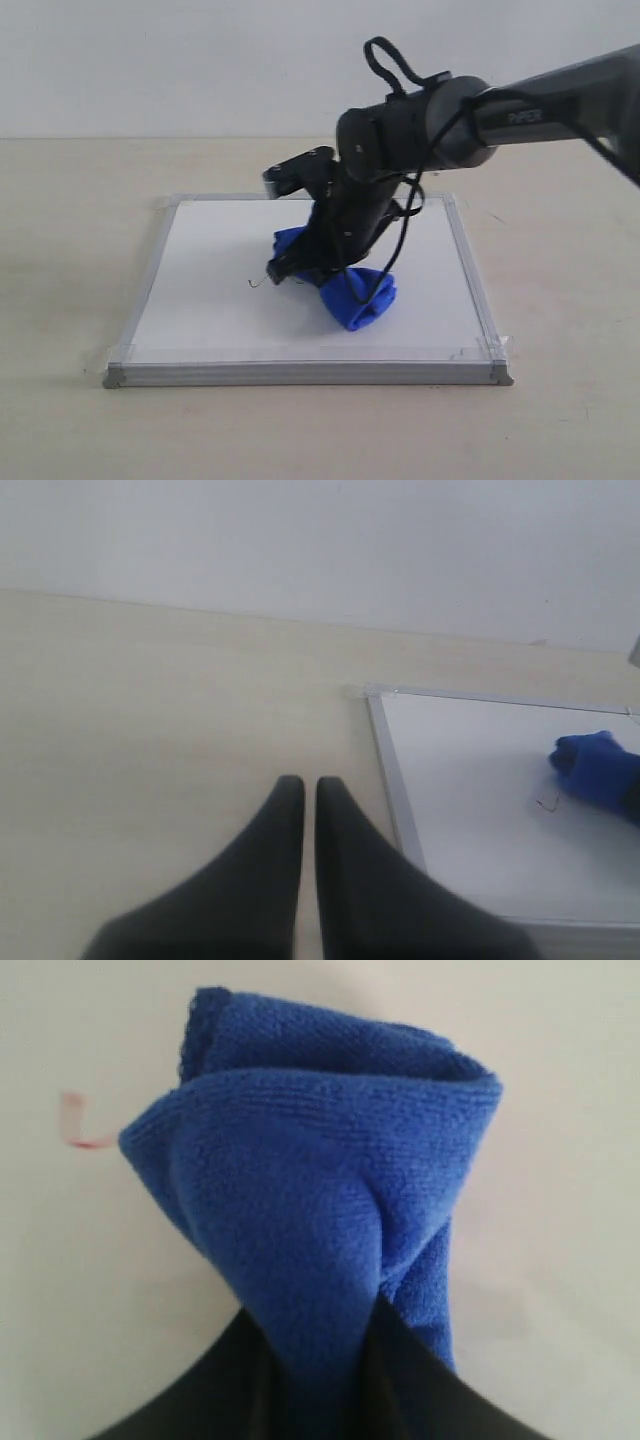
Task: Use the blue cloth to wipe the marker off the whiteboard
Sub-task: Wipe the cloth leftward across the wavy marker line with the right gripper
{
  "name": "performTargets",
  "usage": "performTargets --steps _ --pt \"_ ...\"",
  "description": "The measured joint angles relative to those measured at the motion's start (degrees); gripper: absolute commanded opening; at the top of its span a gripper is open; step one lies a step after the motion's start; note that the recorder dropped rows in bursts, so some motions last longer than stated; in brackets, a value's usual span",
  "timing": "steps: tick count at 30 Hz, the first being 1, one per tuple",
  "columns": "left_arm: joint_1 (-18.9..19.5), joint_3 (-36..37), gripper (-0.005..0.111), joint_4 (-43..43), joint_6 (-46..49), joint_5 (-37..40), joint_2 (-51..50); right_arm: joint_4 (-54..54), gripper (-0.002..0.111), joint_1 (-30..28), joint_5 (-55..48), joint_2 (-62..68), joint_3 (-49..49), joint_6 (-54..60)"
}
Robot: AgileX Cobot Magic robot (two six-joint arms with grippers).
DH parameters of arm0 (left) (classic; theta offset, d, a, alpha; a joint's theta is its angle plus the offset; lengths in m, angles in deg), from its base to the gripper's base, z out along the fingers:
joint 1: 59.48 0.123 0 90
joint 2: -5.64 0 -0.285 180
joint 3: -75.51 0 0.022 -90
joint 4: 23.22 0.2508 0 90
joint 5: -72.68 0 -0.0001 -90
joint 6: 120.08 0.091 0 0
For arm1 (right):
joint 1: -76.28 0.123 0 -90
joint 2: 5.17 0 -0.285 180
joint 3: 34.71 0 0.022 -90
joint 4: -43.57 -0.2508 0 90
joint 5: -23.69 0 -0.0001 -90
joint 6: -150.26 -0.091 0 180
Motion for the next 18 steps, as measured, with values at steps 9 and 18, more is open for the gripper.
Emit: performTargets --steps 9,18 --pt "0.0 0.0 0.004 0.0 0.0 0.0 0.0 -5.3 0.000 3.5 -10.5 4.8 12.3 3.2" --pt "0.0 0.0 0.004 0.0 0.0 0.0 0.0 26.7 0.000 -0.2 -14.6 5.6 13.0 -20.9"
